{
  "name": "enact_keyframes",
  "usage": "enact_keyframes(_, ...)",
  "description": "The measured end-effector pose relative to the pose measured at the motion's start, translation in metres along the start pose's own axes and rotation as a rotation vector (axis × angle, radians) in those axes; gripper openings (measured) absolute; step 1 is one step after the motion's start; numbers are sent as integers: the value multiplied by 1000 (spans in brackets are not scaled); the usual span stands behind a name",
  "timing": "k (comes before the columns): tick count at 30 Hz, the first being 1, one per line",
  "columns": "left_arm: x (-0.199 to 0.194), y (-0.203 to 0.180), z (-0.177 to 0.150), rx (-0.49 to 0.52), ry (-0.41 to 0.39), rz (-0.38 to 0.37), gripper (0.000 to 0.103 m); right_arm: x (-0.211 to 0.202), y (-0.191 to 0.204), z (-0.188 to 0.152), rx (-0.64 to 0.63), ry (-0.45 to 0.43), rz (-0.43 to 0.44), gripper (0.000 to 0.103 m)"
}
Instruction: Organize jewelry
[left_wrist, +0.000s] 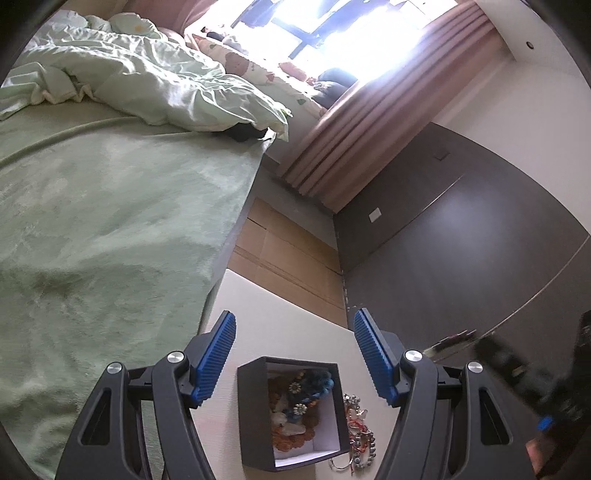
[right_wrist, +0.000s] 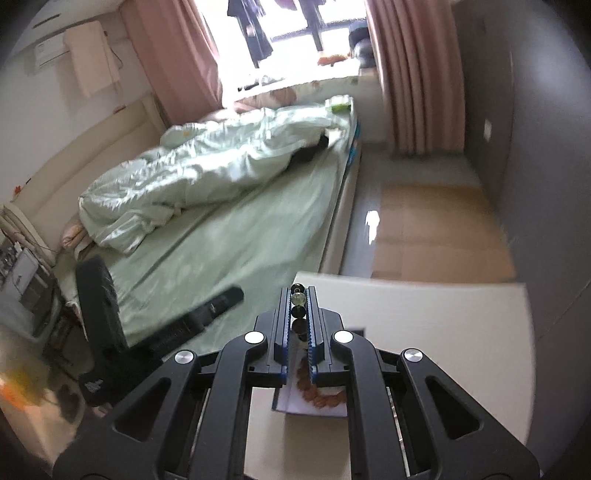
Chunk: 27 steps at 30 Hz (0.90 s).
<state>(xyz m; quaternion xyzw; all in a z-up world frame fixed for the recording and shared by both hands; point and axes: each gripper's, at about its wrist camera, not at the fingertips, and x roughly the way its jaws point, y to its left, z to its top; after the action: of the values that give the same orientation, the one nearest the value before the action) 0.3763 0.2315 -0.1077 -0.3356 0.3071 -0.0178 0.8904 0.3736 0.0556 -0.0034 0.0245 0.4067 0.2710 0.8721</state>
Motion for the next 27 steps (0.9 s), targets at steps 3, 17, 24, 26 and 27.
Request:
enact_keyframes(3,3,1,-1,3,7,9,64,16,-15,-8,51,43,3,78)
enact_keyframes(17,19,-36,-17,95,53,3,64,-13,-107,-46,206,10,-74,80)
enact_keyframes(24,29,-56,-29,146,96,-13,62,-18,-141,-74,274,36,-113,79)
enact_keyframes(26,33,-62,-34,157,114,-17,58,-16,-147,-82,289,52,-116,71)
enact_keyframes(27,34,-65,-36,167,120,-15,56,-14,-152,-87,295,69,-121,69)
